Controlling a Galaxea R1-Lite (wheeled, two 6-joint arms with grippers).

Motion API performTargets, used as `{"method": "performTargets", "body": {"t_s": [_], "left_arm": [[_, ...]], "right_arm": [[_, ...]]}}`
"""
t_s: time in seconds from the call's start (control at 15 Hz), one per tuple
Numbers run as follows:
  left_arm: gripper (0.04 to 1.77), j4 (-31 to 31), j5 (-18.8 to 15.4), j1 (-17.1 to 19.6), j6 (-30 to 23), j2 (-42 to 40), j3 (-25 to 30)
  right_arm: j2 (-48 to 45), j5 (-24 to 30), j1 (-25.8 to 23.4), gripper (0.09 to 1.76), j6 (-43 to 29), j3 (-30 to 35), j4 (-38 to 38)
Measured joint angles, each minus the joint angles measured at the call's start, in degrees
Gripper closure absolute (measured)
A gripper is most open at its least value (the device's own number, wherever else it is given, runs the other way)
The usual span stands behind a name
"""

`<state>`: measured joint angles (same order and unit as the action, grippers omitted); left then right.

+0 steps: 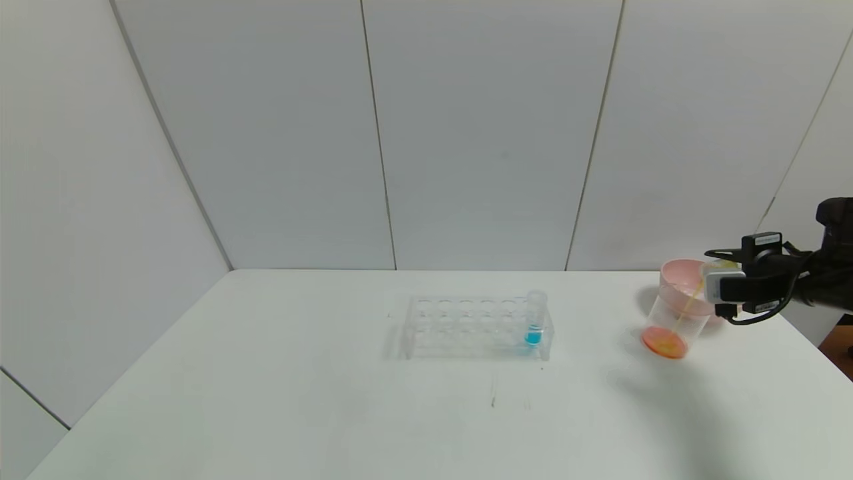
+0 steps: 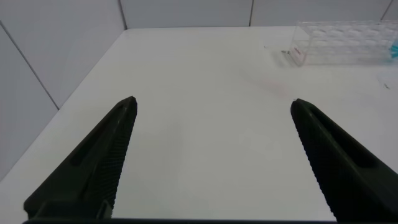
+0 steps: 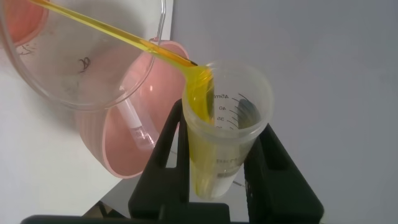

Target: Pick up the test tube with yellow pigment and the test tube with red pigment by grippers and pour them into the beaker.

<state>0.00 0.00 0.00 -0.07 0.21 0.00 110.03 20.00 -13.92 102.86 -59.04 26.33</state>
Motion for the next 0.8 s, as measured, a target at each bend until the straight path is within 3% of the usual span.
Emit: {"method": "performTargets", "body": {"t_s": [0.8], "left_arm": [[0.05,0.0,0.0,0.0,0.0,0.0,0.0]], "right_arm": [[-0.4,-0.9,0.6,1.29,2.0,0.2,0.7]]}}
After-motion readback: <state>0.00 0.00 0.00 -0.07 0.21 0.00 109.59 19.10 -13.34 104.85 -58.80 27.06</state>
